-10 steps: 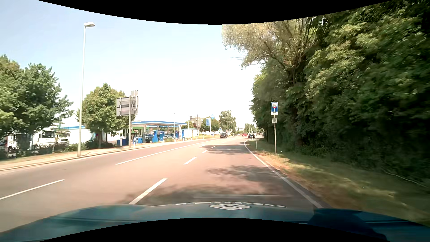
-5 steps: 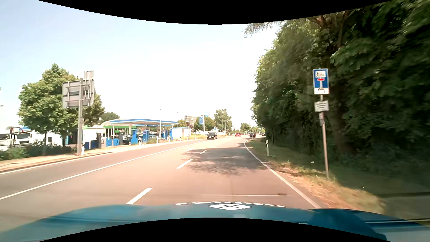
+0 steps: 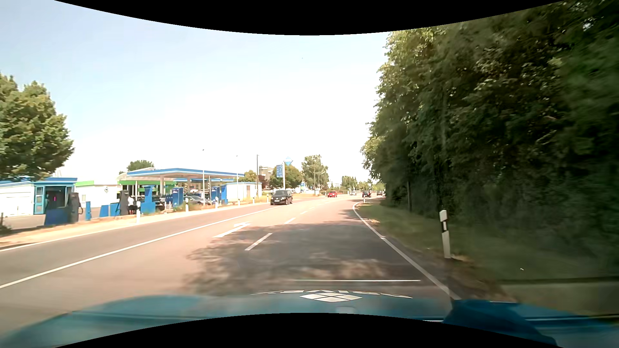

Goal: Follow the waypoints while adhering to traffic rules and regulations

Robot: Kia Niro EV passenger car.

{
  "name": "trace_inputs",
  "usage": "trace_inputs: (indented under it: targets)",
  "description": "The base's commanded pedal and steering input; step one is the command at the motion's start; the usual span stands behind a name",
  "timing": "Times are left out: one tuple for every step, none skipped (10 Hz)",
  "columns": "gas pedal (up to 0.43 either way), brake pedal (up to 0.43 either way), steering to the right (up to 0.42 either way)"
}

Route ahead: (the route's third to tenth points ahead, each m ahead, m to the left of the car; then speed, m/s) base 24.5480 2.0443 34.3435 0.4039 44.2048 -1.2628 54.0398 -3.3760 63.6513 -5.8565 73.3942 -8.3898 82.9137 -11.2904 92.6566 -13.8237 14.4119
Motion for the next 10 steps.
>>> trace_inputs:
  targets:
    - [0.209,0.000,0.012]
    - [0.209,0.000,0.012]
    - [0.209,0.000,0.012]
    - [0.209,0.000,0.013]
    - [0.209,0.000,0.013]
    - [0.209,0.000,0.015]
    - [0.209,0.000,0.017]
    - [0.209,0.000,0.019]
    - [0.209,0.000,0.019]
    - [0.209,0.000,0.021]
